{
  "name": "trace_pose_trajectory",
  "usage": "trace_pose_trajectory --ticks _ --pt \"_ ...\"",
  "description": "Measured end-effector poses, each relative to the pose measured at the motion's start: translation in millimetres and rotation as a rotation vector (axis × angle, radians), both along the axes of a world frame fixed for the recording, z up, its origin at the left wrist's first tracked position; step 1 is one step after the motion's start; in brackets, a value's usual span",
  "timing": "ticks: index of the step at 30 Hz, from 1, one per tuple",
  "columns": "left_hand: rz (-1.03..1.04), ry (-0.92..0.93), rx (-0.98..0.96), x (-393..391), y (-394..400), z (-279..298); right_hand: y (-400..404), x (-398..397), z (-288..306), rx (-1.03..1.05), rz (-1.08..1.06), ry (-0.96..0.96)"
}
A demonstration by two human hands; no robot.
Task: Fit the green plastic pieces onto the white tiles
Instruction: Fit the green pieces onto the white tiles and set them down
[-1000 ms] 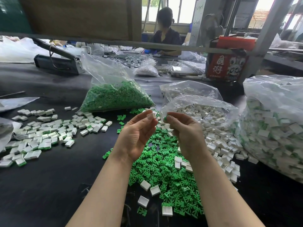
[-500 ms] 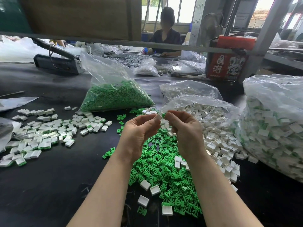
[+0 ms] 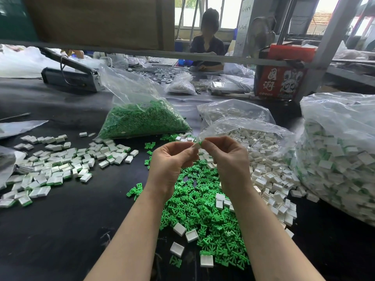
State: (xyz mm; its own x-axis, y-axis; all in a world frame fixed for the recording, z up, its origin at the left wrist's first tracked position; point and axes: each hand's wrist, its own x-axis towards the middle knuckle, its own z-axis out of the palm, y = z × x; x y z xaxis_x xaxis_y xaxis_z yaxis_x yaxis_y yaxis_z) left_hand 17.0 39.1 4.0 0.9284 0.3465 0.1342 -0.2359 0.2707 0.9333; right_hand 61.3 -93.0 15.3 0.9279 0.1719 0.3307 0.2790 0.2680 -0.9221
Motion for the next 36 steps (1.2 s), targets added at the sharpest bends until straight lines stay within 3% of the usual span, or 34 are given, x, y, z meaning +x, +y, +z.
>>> trace_pose_trajectory --ticks 10,15,21,28,31,36 --pt "0.029 -0.021 0.185 2.6 0.8 -4.9 -3.4 1.5 -0.9 -0.239 -0.080 -0.199" --pt "0.032 -0.050 0.188 1.9 1.4 -3.5 -5.8 3.0 -2.1 -0.332 -0.076 -0.242" --pt "0.040 -0.056 0.222 2.5 4.3 -2.7 0.5 2.3 -9.3 -0.687 -0.101 -0.376" --pt "0.033 -0.065 0.339 2.1 5.6 -3.7 4.5 -1.3 -9.0 -0.560 -0.022 -0.251" --pt "-0.028 0.025 0.411 3.3 4.5 -6.7 4.2 -1.0 -8.2 -0.484 0.015 -0.195" --pt "-0.142 0.046 0.461 -0.4 0.3 -9.0 5.2 1.1 -9.0 -0.516 0.076 -0.138"
